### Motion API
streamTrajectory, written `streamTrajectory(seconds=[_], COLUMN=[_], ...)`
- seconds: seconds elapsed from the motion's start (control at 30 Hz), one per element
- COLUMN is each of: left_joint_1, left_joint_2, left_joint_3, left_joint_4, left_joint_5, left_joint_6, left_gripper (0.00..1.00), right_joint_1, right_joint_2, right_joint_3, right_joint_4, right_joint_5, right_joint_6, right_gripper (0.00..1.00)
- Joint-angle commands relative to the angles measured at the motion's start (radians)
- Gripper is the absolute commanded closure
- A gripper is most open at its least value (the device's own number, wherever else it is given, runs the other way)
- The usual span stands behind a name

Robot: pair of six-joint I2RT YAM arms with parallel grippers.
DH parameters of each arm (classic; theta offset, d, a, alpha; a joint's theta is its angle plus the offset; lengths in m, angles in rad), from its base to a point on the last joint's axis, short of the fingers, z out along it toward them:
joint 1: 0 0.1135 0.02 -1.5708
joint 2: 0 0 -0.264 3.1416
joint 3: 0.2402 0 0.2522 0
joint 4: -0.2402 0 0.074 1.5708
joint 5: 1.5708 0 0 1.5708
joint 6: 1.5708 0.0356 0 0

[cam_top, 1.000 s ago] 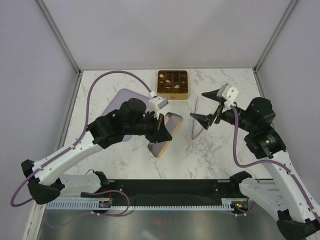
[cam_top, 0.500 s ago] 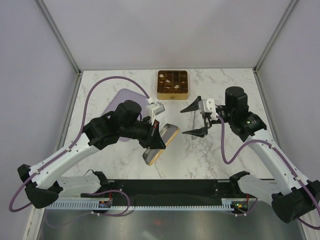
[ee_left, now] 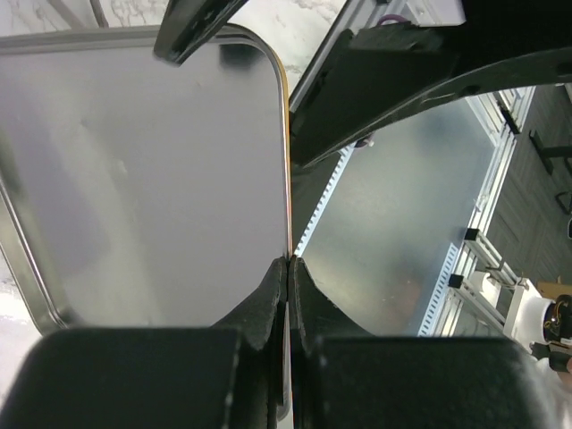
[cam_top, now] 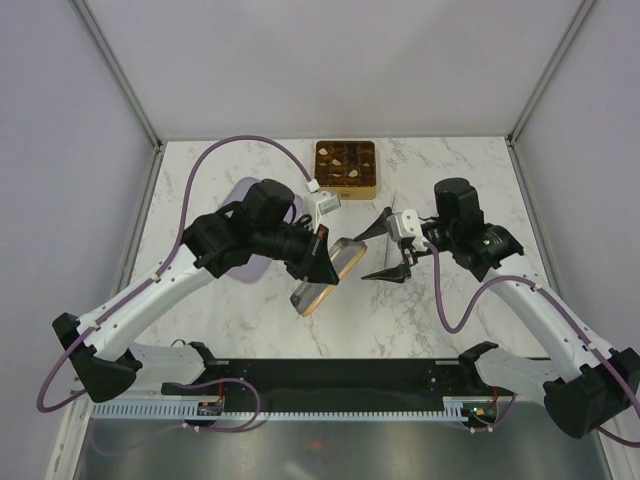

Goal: Pack the chocolate

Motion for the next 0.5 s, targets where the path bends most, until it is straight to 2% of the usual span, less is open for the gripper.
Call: streamTrajectory(seconds=[0.0, 0.27, 0.37, 0.47], left_joint_1=[0.025, 0.070, 0.093, 0.146], left_joint_2=[0.010, 0.047, 0.052, 0.056], left_joint_3=[0.081, 0.109, 0.113, 0.124], left_joint_4=[0.005, -0.006, -0.010, -0.013], left_joint_5=[0.084, 0.157, 0.164, 0.168], left_joint_6=[0.066, 0.083, 0.089, 0.086], left_gripper=[0.98, 0.98, 0.98, 0.98], right_joint_1=[0.013, 0.055, 0.056, 0.056], right_joint_2=[0.030, 0.085, 0.098, 0.113], right_joint_3=[0.033, 0.056, 0.059, 0.069], right_joint_4=[-0.013, -0.016, -0.019, -0.018], right_joint_5=[-0.065, -0.067, -0.074, -0.047], right_joint_6=[-0.072, -0.080, -0.069, -0.026], right_gripper=[0.18, 0.25, 0.32, 0.59])
